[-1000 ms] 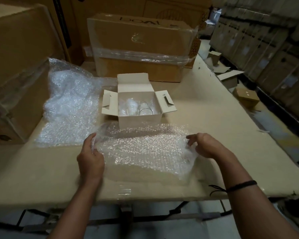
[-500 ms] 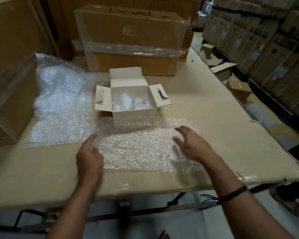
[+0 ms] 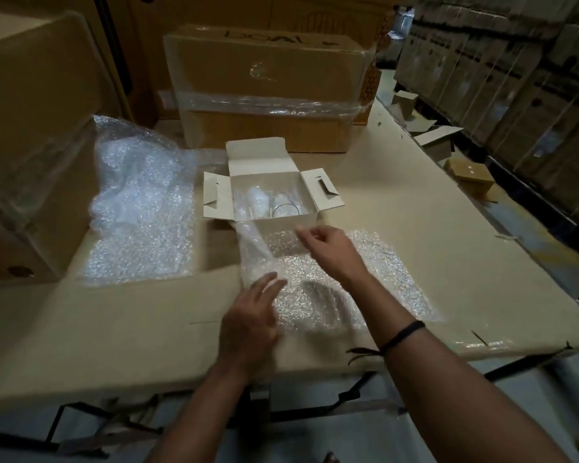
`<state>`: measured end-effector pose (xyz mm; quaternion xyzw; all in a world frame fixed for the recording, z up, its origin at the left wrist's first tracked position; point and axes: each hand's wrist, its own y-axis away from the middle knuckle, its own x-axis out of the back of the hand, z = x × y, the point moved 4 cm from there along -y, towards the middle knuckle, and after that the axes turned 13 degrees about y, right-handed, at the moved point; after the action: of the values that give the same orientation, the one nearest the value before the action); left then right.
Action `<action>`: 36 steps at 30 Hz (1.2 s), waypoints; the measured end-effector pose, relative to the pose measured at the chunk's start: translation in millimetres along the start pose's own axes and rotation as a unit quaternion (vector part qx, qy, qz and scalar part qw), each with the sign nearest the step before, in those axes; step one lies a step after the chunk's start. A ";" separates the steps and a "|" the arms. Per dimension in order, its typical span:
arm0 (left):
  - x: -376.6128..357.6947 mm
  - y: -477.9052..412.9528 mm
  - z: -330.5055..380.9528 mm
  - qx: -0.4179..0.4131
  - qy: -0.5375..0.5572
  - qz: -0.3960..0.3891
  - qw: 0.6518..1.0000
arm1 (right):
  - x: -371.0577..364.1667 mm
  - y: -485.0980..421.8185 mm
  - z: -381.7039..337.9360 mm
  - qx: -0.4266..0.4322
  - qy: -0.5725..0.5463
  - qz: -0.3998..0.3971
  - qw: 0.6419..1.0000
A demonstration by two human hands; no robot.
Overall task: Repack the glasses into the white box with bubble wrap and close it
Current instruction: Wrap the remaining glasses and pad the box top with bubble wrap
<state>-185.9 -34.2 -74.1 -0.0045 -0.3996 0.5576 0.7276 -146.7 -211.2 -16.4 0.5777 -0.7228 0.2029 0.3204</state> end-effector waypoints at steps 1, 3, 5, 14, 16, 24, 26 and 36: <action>-5.7 1.6 0.7 -0.001 0.001 -0.028 1.000 | -5.9 -1.1 -12.8 0.012 -0.003 -0.034 0.999; -13.6 4.9 1.3 -0.003 0.003 -0.074 0.997 | -18.2 -3.2 -31.3 0.025 0.041 -0.088 0.995; -15.5 7.4 2.8 -0.019 0.018 -0.103 0.994 | -26.2 -9.3 -37.2 0.042 0.088 -0.088 0.991; 2.4 7.8 22.8 -0.103 0.093 -0.004 0.990 | 47.1 -36.9 59.1 -0.139 -0.100 0.071 0.983; -4.2 0.5 21.1 -0.092 0.073 0.001 0.993 | 69.6 -38.8 85.3 -0.158 -0.097 0.086 0.979; -58.6 -26.1 7.2 0.039 -0.106 -0.146 0.983 | 101.1 -54.3 143.3 -0.164 0.093 0.108 0.976; -60.6 -26.4 4.2 0.065 -0.107 -0.152 0.980 | 96.9 -49.5 143.2 -0.157 0.174 0.120 0.965; -51.3 -30.4 7.5 0.194 -0.228 -0.100 0.949 | 9.3 -19.5 126.9 0.037 0.430 -0.084 0.898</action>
<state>-168.8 -90.8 -84.8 0.3042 -0.4374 0.5348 0.6559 -158.0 -306.8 -101.8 0.5045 -0.4555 0.4304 0.5939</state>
